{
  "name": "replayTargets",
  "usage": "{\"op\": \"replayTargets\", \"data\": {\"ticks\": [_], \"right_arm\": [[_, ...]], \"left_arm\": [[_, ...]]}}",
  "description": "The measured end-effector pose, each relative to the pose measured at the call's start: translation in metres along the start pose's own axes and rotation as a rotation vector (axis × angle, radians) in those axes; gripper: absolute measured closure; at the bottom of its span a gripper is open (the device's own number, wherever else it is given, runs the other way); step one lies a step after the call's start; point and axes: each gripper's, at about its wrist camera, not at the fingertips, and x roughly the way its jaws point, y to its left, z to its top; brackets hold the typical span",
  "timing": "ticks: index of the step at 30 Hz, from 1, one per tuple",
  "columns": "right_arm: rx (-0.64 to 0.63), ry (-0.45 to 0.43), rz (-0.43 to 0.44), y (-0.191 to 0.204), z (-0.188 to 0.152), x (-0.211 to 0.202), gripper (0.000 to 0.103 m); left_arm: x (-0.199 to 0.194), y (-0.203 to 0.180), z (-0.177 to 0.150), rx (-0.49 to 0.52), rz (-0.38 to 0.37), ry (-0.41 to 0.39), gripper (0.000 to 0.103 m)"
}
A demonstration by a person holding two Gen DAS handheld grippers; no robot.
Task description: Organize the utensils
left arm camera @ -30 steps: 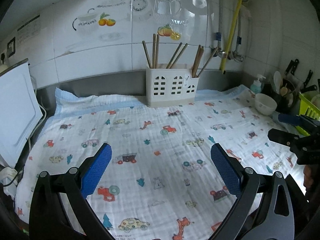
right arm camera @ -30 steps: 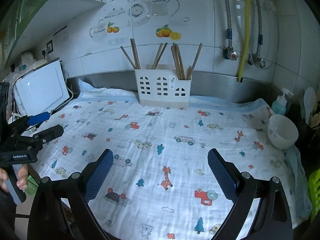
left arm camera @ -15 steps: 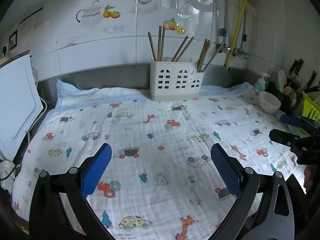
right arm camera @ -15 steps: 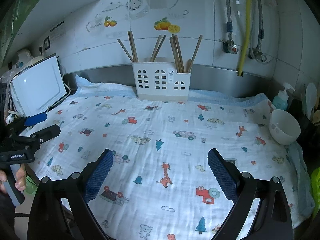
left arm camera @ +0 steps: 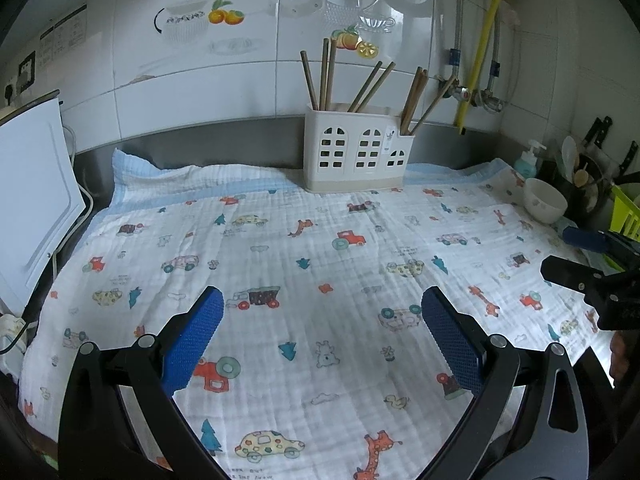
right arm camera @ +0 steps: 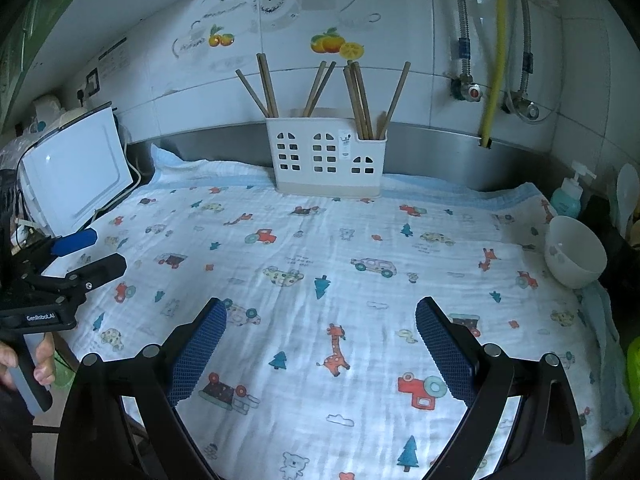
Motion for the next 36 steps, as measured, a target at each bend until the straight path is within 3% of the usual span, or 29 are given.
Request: {"op": "replayTargets", "data": {"ticks": [36], "right_arm": [[0.005, 0.021, 0.008, 0.0035, -0.0053, 0.0061, 0.011]], "left_arm": [[0.0068, 0.0009, -0.0032, -0.023, -0.006, 0.02, 0.005]]}}
